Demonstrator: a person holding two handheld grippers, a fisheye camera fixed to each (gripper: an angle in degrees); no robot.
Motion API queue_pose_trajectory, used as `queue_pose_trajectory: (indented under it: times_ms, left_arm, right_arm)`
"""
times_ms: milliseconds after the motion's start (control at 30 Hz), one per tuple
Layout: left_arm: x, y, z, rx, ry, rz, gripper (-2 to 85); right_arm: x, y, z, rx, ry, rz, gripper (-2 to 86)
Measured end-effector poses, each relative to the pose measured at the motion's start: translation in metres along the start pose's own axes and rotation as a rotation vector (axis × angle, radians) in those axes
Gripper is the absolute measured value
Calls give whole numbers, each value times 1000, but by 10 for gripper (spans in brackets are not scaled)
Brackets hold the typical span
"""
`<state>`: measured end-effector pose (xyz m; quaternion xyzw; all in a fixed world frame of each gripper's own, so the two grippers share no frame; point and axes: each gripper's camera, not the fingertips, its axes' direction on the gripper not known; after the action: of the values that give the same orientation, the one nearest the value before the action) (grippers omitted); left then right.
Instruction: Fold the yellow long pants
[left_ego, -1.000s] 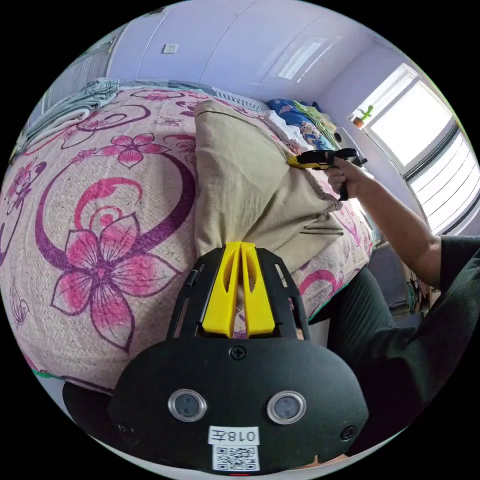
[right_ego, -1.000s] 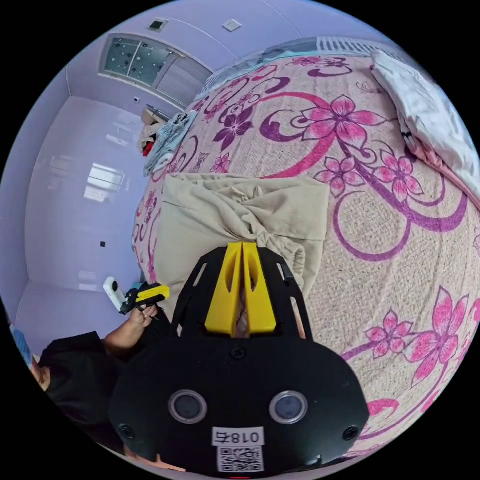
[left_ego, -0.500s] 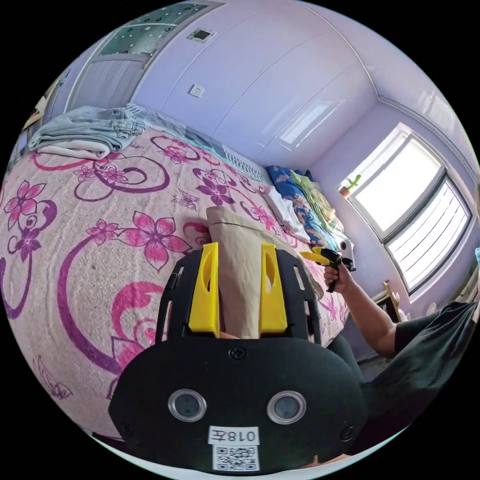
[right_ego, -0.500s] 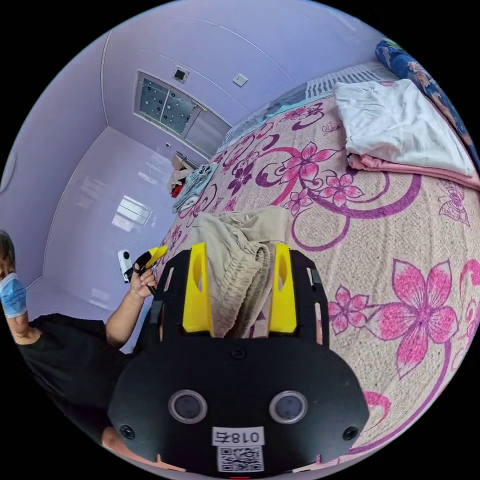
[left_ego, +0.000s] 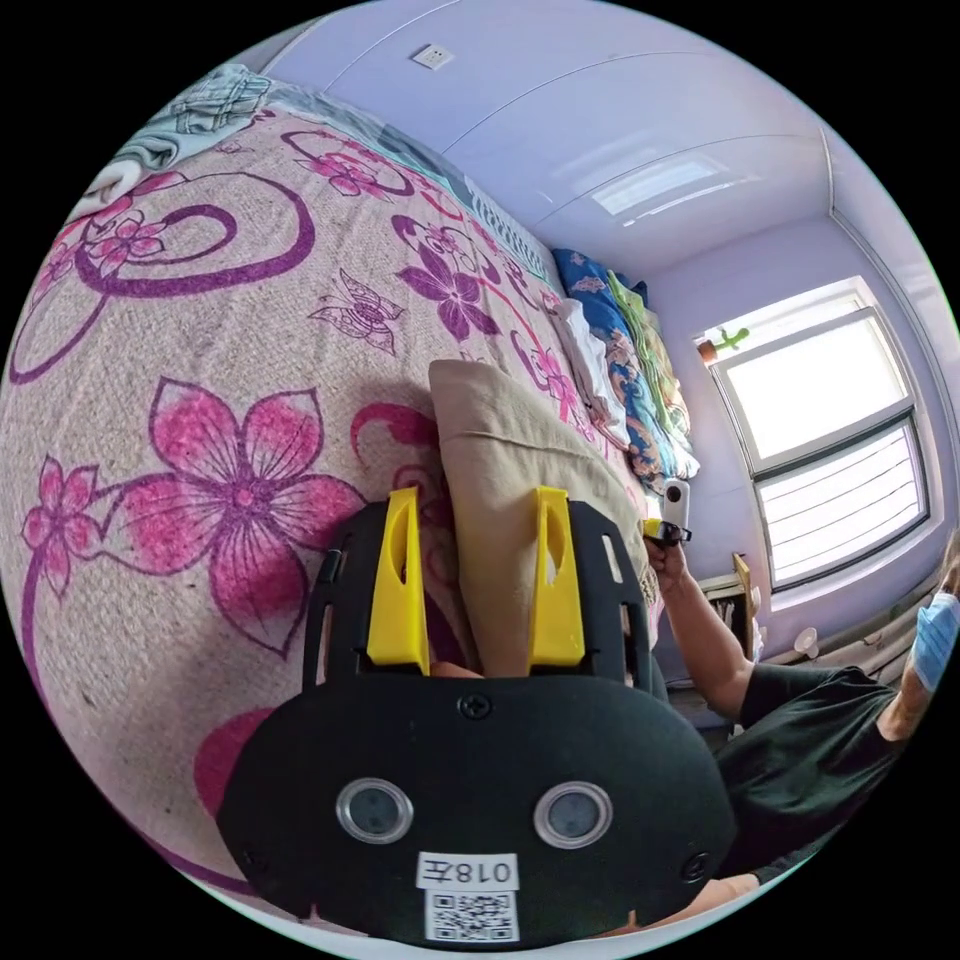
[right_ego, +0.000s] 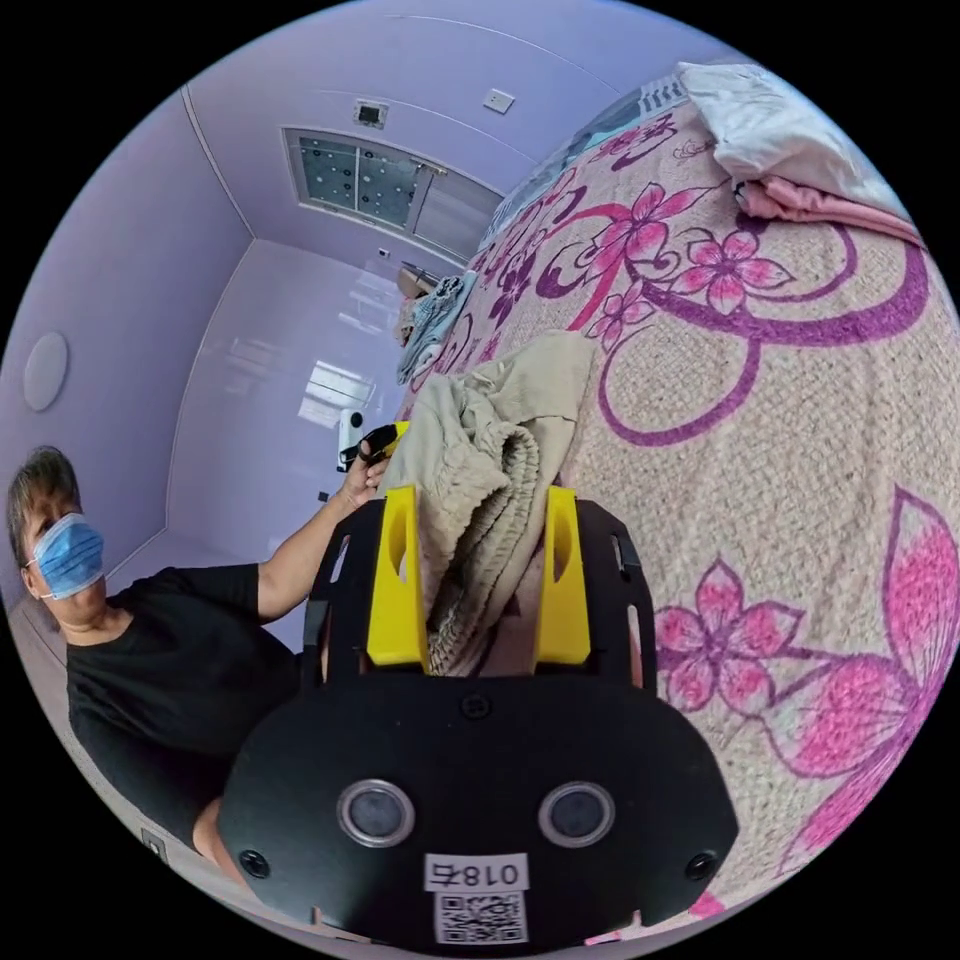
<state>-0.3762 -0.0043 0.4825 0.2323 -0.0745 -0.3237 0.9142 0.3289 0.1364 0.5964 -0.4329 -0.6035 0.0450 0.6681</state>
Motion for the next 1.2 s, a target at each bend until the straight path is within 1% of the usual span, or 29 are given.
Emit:
queue_pose_trajectory:
  times_ms: [67,133,233,267,333,367,500,567,633,700,767,833,867,900,933,967,1000,1033,1067,1100,1133,1167,1200]
  left_arm:
    - [2,-3,4,-5,4,30,145]
    - [11,-9,13,-5,103,83,124]
    - [23,-12,32,-61,17,97,94]
    - [24,-11,34,-65,14,96,83]
    - [39,2,22,13,-20,132,52]
    - [46,7,19,28,-29,148,50]
    - [120,52,-14,160,-122,325,43]
    - [159,75,-30,238,-177,410,42]
    - [215,94,-37,305,-276,539,40]
    - [259,88,-31,334,-338,620,40]
    - [307,60,-17,358,-374,699,40]
    - [389,-6,11,376,-418,858,41]
    - [412,-27,19,378,-423,898,41]
    - [460,-70,38,391,-426,985,44]
    - [514,-117,65,399,-449,1083,47]
    - [541,-141,82,394,-461,1126,51]
    - [592,-190,117,373,-480,1185,59]
    - [634,-239,156,326,-518,1198,76]
    - [650,-264,176,297,-557,1176,85]
    - [667,-309,210,229,-646,1067,111]
    - [664,-340,226,182,-652,930,125]
    - [657,-346,225,188,-619,869,125]
    - [631,-339,211,255,-499,775,118]
  right_arm:
    - [10,-7,1,24,-72,21,166]
    - [14,-15,6,25,-97,25,160]
    - [9,-29,22,-37,-77,9,124]
    - [5,-31,26,-52,-42,6,96]
    - [-6,-31,26,-37,26,-17,80]
    - [-18,-28,26,-15,69,-50,76]
    - [-84,1,25,98,292,-219,70]
    - [-112,19,22,178,346,-280,70]
    - [-136,36,20,244,399,-330,69]
    - [-159,53,14,328,470,-371,69]
    - [-169,60,1,415,497,-373,69]
    - [-174,62,-17,533,495,-359,69]
    - [-176,59,-32,626,485,-339,69]
    - [-176,52,-47,727,475,-309,69]
    - [-175,47,-55,780,468,-291,69]
    - [-172,37,-71,891,449,-251,70]
    - [-167,24,-86,995,437,-210,70]
    - [-164,16,-92,1043,438,-181,70]
    - [-154,0,-104,1128,460,-111,70]
    - [-139,-17,-114,1190,490,-24,70]
    - [-129,-24,-118,1222,499,22,71]
    - [-104,-41,-125,1243,516,121,71]
    - [-72,-57,-130,1230,523,255,71]
